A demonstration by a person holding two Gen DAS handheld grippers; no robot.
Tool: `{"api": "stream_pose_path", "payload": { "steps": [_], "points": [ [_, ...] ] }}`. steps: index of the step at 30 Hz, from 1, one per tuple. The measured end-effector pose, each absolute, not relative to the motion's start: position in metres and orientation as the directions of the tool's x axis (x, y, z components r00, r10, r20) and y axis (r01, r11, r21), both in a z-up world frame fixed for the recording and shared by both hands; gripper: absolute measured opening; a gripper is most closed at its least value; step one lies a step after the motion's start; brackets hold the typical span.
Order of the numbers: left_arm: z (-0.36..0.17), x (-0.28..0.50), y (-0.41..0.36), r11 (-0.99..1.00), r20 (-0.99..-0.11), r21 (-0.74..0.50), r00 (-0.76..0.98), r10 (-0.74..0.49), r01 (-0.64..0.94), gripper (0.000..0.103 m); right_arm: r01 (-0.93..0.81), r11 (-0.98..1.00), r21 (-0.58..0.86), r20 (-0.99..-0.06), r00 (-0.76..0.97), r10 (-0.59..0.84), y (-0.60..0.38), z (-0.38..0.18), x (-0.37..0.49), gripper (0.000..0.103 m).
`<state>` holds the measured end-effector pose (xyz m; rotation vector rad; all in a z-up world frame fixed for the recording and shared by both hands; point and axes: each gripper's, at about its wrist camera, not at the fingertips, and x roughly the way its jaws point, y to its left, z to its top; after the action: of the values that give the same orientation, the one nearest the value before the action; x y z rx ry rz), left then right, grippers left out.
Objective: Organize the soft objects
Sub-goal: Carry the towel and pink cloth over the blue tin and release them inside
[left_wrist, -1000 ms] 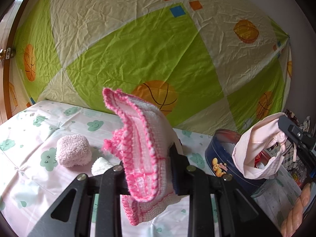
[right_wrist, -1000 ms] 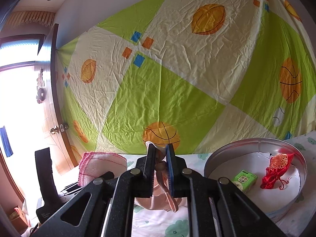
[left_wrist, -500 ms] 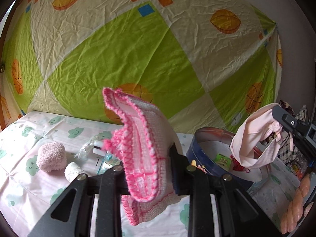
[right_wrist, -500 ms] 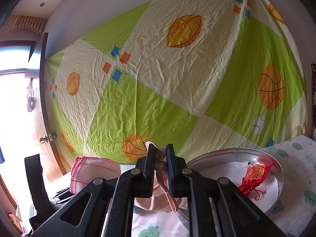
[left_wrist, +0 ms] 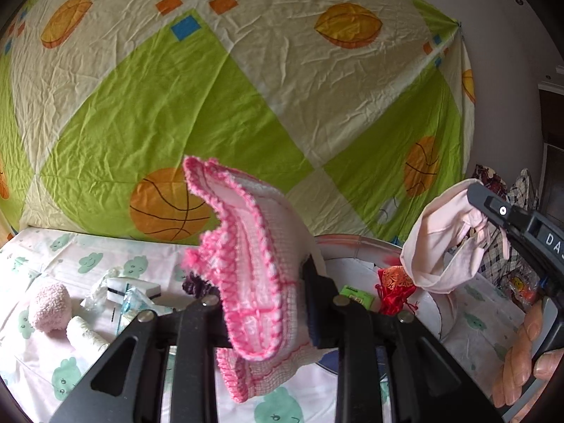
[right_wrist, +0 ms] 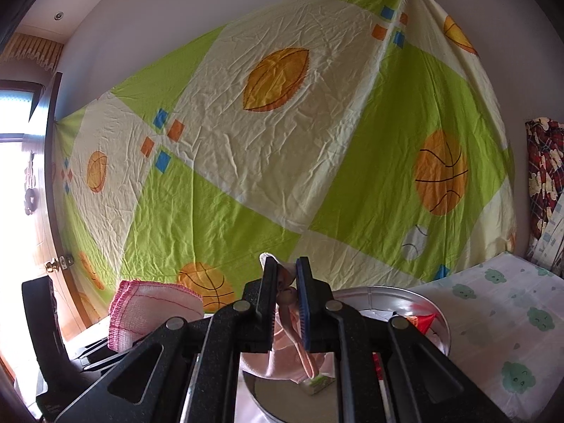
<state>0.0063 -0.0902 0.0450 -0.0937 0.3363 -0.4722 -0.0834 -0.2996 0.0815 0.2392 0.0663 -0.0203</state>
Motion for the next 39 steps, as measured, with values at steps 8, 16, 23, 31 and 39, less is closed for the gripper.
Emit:
{"api": "stream_pose_path", "payload": {
  "steps": [8, 16, 23, 31, 39],
  "points": [
    [0.046, 0.01, -0.134, 0.864, -0.306, -0.146, 0.808, -0.503, 0.482, 0.025, 0.101, 0.962, 0.254, -0.086, 0.993, -0.082, -0.335, 0.079, -0.081, 0.012],
    [0.04, 0.019, -0.181, 0.84, -0.341, -0.137, 0.772, -0.537, 0.525, 0.025, 0.189, 0.955, 0.23, -0.127, 0.978, -0.163, -0.366, 0.072, -0.072, 0.012],
    [0.031, 0.021, -0.218, 0.817, -0.375, -0.13, 0.735, -0.565, 0.561, 0.025, 0.248, 0.946, 0.208, -0.181, 0.96, -0.212, -0.39, 0.063, -0.06, 0.012],
    [0.015, 0.028, -0.238, 0.816, -0.438, -0.102, 0.711, -0.55, 0.569, 0.025, 0.272, 0.95, 0.152, -0.274, 0.935, -0.224, -0.391, 0.043, -0.04, 0.012],
    [0.002, 0.037, -0.237, 0.84, -0.492, -0.09, 0.709, -0.504, 0.535, 0.031, 0.262, 0.957, 0.127, -0.32, 0.924, -0.211, -0.384, 0.032, -0.031, 0.012]
  ]
}}
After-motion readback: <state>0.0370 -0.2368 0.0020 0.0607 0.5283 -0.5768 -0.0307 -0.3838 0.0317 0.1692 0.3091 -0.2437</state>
